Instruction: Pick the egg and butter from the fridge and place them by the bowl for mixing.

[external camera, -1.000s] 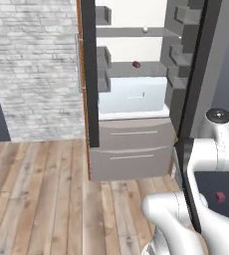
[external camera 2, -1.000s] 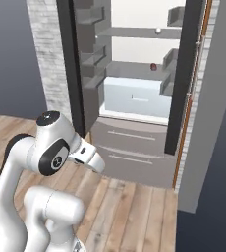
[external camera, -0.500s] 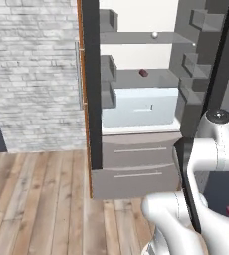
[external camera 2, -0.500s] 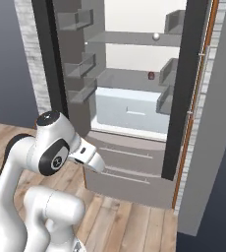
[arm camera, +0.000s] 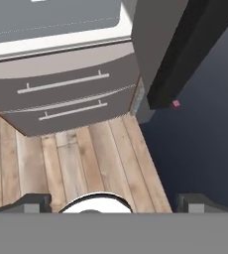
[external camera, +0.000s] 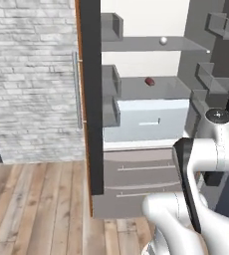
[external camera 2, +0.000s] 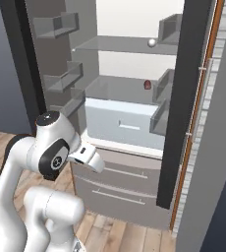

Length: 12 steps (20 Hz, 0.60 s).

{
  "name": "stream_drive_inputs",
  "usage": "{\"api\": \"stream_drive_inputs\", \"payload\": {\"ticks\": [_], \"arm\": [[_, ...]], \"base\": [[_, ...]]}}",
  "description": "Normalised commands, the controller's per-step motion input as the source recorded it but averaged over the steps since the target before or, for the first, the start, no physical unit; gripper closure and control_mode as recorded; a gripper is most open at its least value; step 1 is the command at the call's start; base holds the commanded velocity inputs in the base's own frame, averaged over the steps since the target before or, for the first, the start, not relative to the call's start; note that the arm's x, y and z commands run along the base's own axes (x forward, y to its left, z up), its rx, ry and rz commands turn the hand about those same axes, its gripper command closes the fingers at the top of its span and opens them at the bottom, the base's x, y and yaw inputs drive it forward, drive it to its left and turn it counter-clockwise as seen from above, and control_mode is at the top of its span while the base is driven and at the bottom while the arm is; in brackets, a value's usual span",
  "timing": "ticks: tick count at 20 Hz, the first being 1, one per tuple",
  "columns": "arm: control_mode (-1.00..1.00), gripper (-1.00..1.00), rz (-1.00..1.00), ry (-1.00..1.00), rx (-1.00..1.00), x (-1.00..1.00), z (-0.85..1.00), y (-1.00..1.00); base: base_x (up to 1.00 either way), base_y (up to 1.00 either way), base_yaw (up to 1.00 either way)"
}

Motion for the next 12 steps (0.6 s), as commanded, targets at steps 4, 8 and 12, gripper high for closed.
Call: {"api": "stream_drive_inputs", "payload": {"ticks": [4,8,12], "arm": [[1.00,-1.00,0.00,0.00,0.00,0.00,0.00,0.00],[1.00,-1.00,0.00,0.00,0.00,0.00,0.00,0.00],[1.00,-1.00,0.00,0.00,0.00,0.00,0.00,0.00]], "base": [[0.49,-0.36,0.11],[0.51,-0.34,0.12],[0.46,-0.40,0.10]]}}
